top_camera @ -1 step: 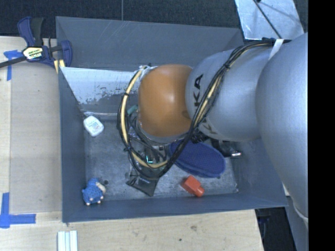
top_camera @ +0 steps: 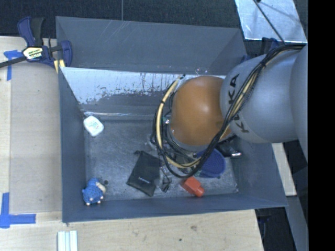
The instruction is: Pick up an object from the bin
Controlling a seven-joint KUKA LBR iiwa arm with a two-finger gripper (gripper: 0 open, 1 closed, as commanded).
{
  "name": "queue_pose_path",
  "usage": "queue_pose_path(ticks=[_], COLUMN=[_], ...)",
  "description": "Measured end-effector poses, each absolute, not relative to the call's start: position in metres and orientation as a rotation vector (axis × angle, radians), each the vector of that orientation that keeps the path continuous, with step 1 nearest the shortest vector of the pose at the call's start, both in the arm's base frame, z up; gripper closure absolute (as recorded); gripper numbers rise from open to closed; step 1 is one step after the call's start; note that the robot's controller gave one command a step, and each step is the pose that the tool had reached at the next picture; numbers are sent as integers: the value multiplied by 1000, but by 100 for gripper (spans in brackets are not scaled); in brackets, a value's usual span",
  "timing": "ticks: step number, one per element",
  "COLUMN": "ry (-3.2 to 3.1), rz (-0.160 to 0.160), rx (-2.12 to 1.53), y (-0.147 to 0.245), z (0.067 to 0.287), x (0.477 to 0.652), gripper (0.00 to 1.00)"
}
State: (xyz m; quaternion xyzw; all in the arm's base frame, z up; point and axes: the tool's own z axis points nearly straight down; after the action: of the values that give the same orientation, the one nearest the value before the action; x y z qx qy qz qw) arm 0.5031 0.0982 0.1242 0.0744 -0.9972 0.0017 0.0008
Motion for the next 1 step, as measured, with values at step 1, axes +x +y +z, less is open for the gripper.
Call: queue_pose_path(ticks=[1], ry=[-2982], rz=[-1], rx=[985], y=[106], z=[69], x=[497], gripper=[0])
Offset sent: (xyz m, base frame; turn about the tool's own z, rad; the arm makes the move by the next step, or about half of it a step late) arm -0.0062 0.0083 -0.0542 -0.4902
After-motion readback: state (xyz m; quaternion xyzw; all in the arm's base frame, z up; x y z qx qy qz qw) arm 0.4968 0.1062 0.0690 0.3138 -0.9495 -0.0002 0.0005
